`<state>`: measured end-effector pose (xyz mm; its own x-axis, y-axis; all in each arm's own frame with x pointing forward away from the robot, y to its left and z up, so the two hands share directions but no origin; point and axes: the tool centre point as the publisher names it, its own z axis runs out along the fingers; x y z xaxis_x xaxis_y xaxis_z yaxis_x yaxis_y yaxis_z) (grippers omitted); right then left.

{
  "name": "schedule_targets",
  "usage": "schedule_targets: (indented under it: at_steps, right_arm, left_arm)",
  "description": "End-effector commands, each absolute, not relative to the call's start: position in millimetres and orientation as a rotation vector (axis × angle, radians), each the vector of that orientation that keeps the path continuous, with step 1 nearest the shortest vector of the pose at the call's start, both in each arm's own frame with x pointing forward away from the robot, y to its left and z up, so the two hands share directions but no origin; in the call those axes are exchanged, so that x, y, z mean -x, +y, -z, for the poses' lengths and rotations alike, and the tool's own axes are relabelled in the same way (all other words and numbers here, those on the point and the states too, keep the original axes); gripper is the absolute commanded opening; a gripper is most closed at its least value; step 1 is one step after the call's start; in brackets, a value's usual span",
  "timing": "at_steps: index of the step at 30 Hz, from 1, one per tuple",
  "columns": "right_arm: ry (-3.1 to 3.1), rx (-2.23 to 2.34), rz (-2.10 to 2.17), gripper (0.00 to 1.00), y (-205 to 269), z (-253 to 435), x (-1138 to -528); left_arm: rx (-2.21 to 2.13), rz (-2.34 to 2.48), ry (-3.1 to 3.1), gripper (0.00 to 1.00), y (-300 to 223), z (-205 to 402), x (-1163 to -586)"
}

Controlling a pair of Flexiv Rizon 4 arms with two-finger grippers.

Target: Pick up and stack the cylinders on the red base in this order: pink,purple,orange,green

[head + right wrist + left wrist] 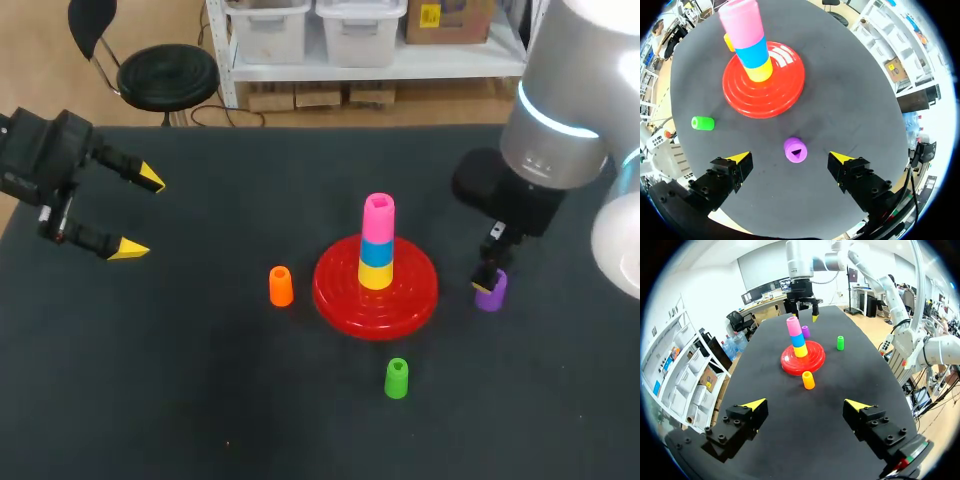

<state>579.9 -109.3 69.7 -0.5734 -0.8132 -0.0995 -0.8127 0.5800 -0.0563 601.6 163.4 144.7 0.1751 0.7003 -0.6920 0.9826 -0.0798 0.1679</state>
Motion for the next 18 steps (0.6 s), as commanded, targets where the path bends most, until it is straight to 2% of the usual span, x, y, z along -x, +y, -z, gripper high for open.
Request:
schedule_targets:
  at_steps: [1, 18]
  right_arm:
    - [2.667, 1.375, 0.005, 1.00, -113, -70, -573]
    - [2.681, 1.426, 0.008, 1.00, -114, -55, -578]
  left_arm:
    - [-1.843, 0.592, 1.580, 1.00, 165, -144, -601]
    - [-1.843, 0.592, 1.580, 1.00, 165, -144, -601]
